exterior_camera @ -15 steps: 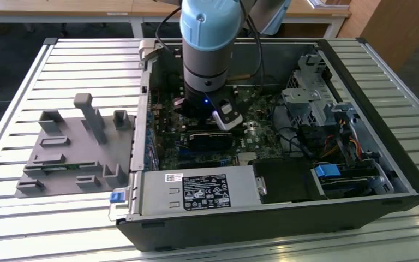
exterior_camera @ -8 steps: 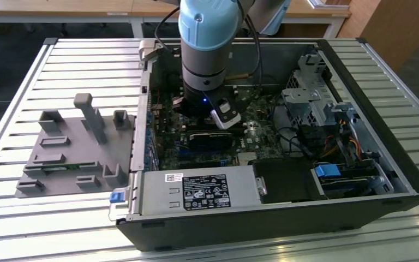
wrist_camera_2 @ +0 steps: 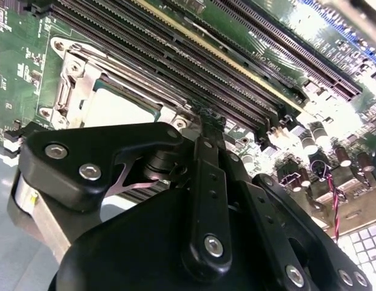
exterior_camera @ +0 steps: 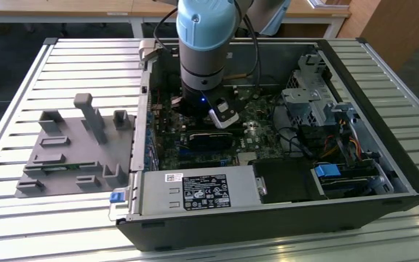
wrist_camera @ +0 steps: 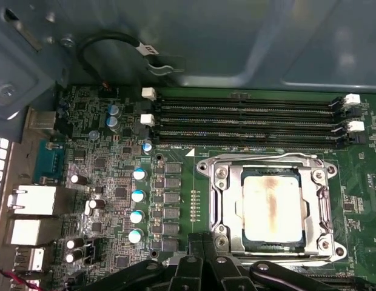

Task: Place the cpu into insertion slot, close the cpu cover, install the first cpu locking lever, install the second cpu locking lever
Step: 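Install the second cpu locking lever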

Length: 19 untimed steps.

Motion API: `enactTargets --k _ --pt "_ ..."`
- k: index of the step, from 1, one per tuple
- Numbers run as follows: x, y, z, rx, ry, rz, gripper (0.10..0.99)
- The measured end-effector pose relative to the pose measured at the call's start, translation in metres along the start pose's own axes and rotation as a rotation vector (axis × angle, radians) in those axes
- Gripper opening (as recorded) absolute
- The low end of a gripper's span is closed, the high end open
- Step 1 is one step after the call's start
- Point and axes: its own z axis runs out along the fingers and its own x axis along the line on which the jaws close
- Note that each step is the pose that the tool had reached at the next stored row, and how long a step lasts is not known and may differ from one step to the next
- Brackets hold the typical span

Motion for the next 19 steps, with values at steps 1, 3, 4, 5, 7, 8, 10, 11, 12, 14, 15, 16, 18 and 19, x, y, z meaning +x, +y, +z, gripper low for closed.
enactTargets --k 1,3,4,5,7,8,10,11,12,14,15,16,18,19 --pt "0.0004 0.0 -0.0002 0.0 0.0001 0.0 0.122" --pt "0.0008 0.0002 -0.0006 0.0 -0.0001 0.0 0.122" --pt "0.001 0.0002 -0.0006 0.0 -0.0002 0.0 0.122" --pt "0.0014 0.0002 -0.0007 0.0 -0.0002 0.0 0.122" --pt "0.002 0.0002 -0.0006 0.0 -0.0003 0.0 0.122" --pt "0.0023 0.0002 -0.0008 0.0 -0.0001 0.0 0.122" --pt "0.0026 0.0005 -0.0025 0.0 0.0001 0.0 0.122" --pt "0.0026 0.0009 -0.0037 -0.001 0.0 0.0 0.122" --pt "0.0027 0.0013 -0.0053 -0.002 0.0 0.0 0.122" --pt "0.0027 0.0022 -0.0087 -0.004 -0.0001 0.0 0.122" --pt "0.0027 0.0026 -0.0105 -0.005 -0.0001 0.0 0.122" --pt "0.0026 0.0031 -0.0124 -0.006 -0.0001 0.0 0.122" --pt "0.0025 0.0041 -0.0163 -0.006 0.0 0.0 0.122" --pt "0.0025 0.0045 -0.0182 -0.006 -0.0001 0.0 0.122"
